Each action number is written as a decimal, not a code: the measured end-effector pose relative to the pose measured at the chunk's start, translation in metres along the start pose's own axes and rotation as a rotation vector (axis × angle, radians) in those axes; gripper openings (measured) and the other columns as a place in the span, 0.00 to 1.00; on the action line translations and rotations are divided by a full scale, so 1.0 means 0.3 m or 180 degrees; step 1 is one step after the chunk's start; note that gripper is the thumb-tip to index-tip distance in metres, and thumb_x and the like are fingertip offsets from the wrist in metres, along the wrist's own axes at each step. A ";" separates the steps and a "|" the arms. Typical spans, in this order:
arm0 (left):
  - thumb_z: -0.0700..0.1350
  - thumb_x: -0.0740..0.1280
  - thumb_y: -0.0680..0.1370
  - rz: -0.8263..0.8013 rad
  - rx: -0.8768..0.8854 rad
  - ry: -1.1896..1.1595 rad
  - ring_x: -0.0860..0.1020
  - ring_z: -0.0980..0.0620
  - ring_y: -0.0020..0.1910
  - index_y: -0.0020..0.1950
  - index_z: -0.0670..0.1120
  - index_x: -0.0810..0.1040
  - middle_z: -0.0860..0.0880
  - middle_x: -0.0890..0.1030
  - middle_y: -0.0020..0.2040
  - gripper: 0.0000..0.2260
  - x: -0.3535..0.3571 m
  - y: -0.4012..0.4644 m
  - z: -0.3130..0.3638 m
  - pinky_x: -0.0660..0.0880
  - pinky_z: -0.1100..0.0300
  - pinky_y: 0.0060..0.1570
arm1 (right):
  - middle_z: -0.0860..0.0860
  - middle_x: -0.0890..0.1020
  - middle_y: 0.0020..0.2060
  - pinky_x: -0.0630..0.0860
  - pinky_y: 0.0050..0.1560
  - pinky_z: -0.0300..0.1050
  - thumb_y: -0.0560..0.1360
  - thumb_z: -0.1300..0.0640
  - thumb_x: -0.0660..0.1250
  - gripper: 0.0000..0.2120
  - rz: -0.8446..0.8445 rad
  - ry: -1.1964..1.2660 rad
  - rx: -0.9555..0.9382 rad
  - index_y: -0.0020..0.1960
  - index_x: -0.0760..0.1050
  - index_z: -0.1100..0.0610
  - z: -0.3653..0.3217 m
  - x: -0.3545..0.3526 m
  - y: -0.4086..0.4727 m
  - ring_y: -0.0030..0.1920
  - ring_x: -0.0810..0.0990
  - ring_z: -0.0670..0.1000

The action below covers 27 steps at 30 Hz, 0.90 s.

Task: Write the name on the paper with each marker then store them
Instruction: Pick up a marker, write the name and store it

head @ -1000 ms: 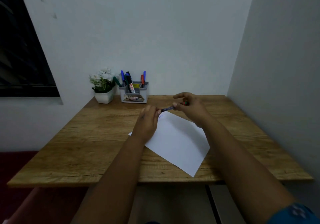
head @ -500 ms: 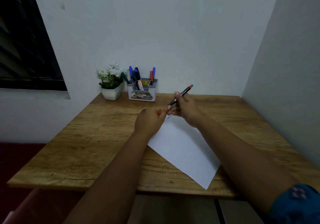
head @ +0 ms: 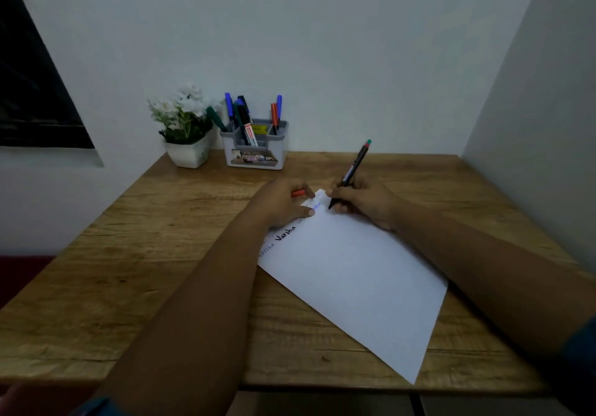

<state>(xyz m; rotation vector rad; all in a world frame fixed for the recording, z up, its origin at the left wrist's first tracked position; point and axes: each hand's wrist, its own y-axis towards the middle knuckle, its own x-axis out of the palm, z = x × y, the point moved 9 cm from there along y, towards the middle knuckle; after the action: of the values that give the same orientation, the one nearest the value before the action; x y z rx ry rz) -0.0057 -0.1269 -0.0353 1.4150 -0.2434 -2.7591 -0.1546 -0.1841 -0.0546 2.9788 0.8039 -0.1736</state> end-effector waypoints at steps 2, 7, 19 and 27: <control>0.51 0.76 0.70 -0.0114 0.0018 0.0025 0.75 0.54 0.55 0.57 0.54 0.81 0.53 0.79 0.54 0.16 0.002 0.000 -0.003 0.71 0.60 0.50 | 0.55 0.80 0.33 0.76 0.35 0.35 0.74 0.59 0.73 0.04 -0.0305 -0.0010 0.0029 0.41 0.81 0.58 -0.004 0.019 0.008 0.31 0.77 0.47; 0.52 0.76 0.70 -0.0257 -0.0018 -0.0084 0.76 0.54 0.49 0.57 0.54 0.82 0.54 0.79 0.47 0.17 0.011 0.006 -0.006 0.71 0.61 0.45 | 0.54 0.85 0.41 0.79 0.46 0.44 0.68 0.65 0.75 0.05 0.0056 -0.0757 -0.0418 0.42 0.81 0.60 -0.055 -0.007 0.047 0.43 0.82 0.49; 0.53 0.74 0.72 -0.0495 -0.0004 -0.0011 0.74 0.59 0.51 0.63 0.52 0.79 0.53 0.79 0.62 0.21 0.021 0.007 -0.009 0.68 0.67 0.44 | 0.46 0.85 0.39 0.78 0.50 0.42 0.71 0.62 0.71 0.04 0.0071 -0.1643 -0.0791 0.41 0.84 0.54 -0.075 0.002 0.032 0.44 0.82 0.45; 0.53 0.74 0.72 -0.0535 0.0003 0.0012 0.72 0.60 0.53 0.64 0.53 0.78 0.52 0.78 0.64 0.21 0.025 0.002 -0.002 0.66 0.66 0.48 | 0.43 0.84 0.36 0.76 0.48 0.39 0.72 0.62 0.71 0.04 0.0126 -0.1739 -0.0786 0.41 0.83 0.55 -0.081 -0.001 0.037 0.42 0.81 0.42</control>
<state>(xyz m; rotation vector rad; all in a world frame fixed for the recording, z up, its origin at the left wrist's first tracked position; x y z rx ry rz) -0.0096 -0.1282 -0.0417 1.5068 -0.1312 -2.8875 -0.1470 -0.1918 -0.0302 2.5190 0.6374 -0.7796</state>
